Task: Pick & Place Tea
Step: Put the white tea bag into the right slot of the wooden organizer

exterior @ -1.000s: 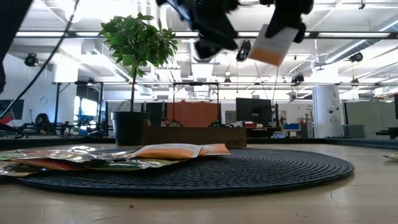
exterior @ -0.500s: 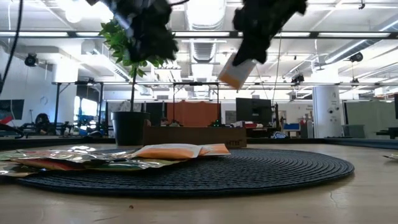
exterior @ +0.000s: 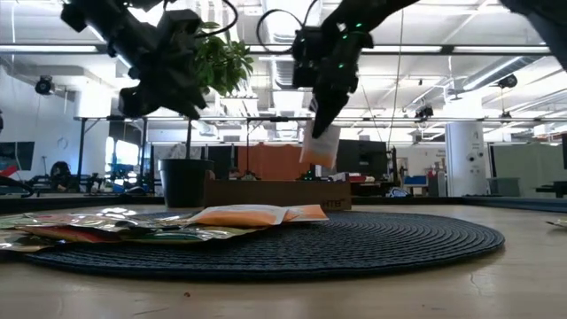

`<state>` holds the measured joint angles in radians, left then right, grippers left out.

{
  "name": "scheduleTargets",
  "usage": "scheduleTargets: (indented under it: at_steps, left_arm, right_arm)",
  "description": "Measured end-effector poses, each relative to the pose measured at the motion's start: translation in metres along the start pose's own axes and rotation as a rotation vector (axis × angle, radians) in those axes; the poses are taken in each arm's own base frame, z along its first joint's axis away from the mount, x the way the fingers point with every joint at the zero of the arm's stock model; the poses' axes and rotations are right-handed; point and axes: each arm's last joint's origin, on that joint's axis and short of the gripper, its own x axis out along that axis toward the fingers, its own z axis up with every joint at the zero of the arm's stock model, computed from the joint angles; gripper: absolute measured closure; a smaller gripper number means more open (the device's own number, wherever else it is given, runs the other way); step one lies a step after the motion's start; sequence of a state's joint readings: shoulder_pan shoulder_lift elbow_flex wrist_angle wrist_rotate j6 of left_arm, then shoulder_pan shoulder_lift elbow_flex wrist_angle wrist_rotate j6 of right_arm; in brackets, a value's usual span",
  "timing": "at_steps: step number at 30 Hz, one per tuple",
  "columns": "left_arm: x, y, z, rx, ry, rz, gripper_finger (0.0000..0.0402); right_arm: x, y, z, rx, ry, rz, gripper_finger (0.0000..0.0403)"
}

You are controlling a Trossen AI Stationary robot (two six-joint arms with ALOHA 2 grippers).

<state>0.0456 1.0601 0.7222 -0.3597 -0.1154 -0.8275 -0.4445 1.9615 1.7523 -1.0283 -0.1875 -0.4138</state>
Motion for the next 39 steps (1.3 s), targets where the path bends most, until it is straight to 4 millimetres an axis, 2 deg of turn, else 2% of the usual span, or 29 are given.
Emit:
scheduleTargets:
  at_steps: [11, 17, 23, 29, 39]
  left_arm:
    - [-0.002, 0.007, -0.008, -0.034, -0.019, 0.029, 0.0319]
    - [-0.002, 0.006, -0.008, -0.03, -0.02, 0.024, 0.0319]
    - [-0.002, 0.006, -0.008, -0.021, -0.027, 0.03, 0.0319]
    - [-0.002, 0.006, -0.007, -0.008, -0.05, 0.041, 0.0319]
    - [-0.002, 0.003, -0.004, -0.015, -0.093, 0.008, 0.0319]
  right_arm:
    - [0.031, -0.018, 0.023, -0.064, 0.139, 0.064, 0.0394]
    - [0.042, -0.02, 0.023, -0.064, 0.21, 0.038, 0.0394]
    - [0.038, -0.013, 0.02, -0.067, 0.262, 0.039, 0.0394]
    - [0.03, -0.005, 0.022, -0.115, 0.293, -0.032, 0.0394]
    - [0.049, 0.006, 0.024, -0.167, 0.348, -0.041, 0.0394]
